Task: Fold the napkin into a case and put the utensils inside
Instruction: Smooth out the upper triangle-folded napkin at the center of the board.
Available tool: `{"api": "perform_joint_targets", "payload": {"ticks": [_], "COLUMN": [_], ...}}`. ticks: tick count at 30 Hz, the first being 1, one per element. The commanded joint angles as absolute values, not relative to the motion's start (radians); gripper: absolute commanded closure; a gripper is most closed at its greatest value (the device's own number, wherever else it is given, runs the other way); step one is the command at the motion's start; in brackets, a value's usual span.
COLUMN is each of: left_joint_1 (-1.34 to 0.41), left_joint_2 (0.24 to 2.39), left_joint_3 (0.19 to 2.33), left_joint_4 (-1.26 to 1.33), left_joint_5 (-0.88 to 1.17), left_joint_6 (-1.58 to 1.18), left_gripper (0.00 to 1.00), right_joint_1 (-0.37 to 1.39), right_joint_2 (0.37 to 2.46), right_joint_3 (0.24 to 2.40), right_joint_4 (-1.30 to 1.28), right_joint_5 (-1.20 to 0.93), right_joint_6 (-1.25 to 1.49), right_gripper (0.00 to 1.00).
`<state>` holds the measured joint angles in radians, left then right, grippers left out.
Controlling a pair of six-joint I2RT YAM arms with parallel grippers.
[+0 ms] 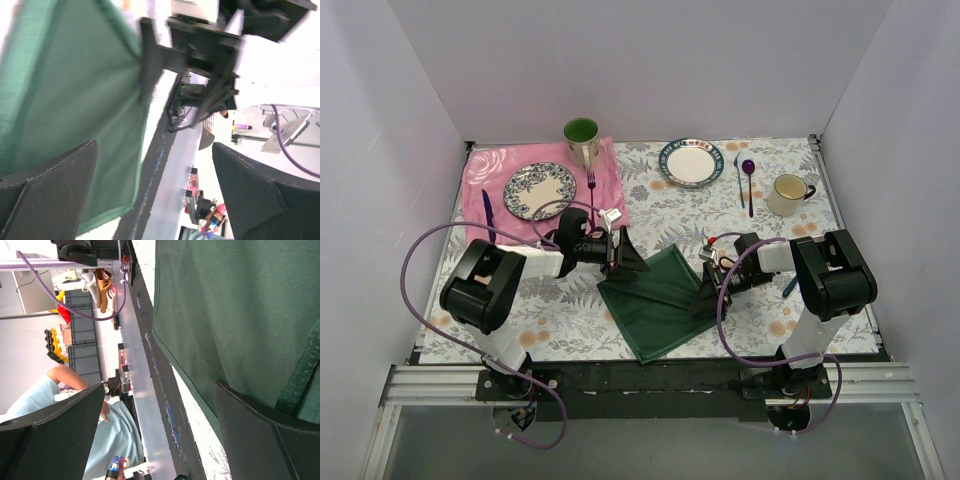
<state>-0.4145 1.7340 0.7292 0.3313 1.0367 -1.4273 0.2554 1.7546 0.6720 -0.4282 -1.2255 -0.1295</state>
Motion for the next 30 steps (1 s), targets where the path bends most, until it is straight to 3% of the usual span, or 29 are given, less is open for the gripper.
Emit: {"api": "perform_joint_targets", "payload": {"ticks": [1,10,20,25,30], "left_joint_1": [-0.42,-0.37,-0.328,-0.33,-0.33], "left_joint_2": [1.626,1.779,1.939,1.939,1.797], "left_joint_3": [0.738,0.693,0.893,1.0,1.028], "left_joint_4": [0.227,0.247,0.065,0.006,-0.118], "left_joint_5": [1.032,0.971,0.914,0.948,1.009], "left_joint_6": [-1.391,-1.405,-1.218,-1.131,-1.02], "left_gripper": [0.02,0.02,0.02,0.02,0.02], "right_joint_1": [0.255,0.253,0.314,0.432,0.417], "right_joint_2": [1.753,1.773,1.775,1.686,1.585], "right_joint_3": [0.67,0.66,0.621,0.673,0.788], "right_joint_4": [-0.419,-0.405,-0.304,-0.261,-0.369], "right_joint_5": [-1.143,-1.124,-1.14,-1.167,-1.2], "right_joint_6": [-0.143,-0.135,-0.06,-0.008,-0.044], "right_gripper": [0.02,0.03,0.04,0.04,0.04]}}
